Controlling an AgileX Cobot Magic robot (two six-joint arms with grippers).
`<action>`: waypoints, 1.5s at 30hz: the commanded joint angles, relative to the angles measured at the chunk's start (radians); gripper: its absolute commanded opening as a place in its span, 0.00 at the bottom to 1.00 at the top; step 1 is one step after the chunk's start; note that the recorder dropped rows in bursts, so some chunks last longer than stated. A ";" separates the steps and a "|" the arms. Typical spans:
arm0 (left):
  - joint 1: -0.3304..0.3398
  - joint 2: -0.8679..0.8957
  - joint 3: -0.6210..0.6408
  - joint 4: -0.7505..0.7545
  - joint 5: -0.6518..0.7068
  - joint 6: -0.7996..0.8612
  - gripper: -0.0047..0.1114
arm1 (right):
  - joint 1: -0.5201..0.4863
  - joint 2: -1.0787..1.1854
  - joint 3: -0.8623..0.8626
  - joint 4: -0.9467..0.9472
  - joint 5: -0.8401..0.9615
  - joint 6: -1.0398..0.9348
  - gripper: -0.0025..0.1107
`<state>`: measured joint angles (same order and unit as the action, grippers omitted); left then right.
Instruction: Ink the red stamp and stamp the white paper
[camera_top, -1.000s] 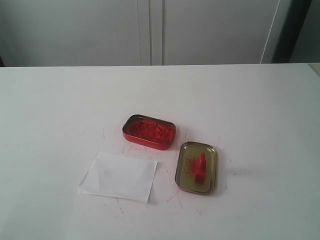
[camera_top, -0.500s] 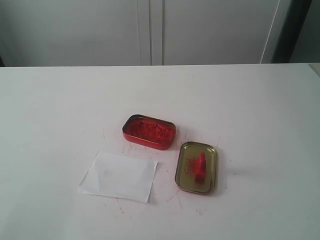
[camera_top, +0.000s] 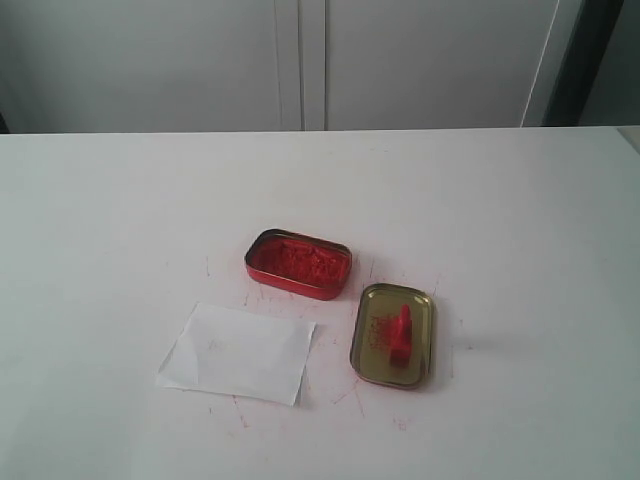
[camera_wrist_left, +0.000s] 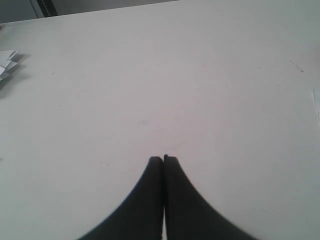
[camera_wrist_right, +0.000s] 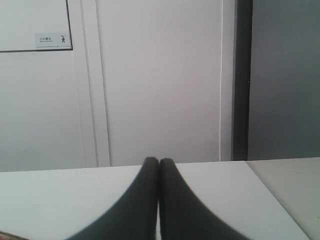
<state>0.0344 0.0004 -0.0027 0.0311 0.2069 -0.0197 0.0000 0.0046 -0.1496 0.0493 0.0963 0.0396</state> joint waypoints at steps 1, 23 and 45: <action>0.001 0.000 0.003 0.000 -0.003 -0.002 0.04 | 0.000 0.006 -0.080 0.000 0.118 0.002 0.02; 0.001 0.000 0.003 0.000 -0.003 -0.002 0.04 | 0.000 0.409 -0.347 0.000 0.400 -0.011 0.02; 0.001 0.000 0.003 0.000 -0.003 -0.002 0.04 | 0.000 0.786 -0.533 0.053 0.669 -0.040 0.02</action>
<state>0.0344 0.0004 -0.0027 0.0311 0.2069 -0.0197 0.0000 0.7579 -0.6660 0.0949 0.7532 0.0150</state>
